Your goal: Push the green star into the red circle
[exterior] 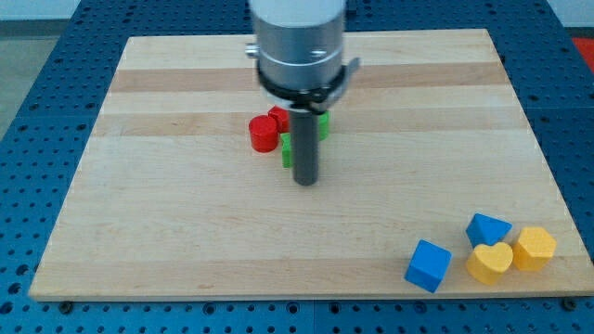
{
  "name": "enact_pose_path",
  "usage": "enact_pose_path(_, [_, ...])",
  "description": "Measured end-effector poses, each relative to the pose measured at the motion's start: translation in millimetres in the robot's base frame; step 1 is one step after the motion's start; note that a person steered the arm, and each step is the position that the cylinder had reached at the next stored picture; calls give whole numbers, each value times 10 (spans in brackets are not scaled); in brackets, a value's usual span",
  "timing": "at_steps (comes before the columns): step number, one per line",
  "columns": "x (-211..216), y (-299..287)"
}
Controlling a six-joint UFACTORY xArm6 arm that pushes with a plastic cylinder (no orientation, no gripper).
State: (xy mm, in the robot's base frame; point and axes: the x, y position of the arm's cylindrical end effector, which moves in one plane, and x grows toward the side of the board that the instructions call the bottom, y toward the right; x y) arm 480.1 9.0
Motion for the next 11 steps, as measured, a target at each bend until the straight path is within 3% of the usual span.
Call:
enact_pose_path(2, [-206,138])
enact_pose_path(4, [163,119])
enact_pose_path(7, [-187,-111])
enact_pose_path(11, [-76,-325])
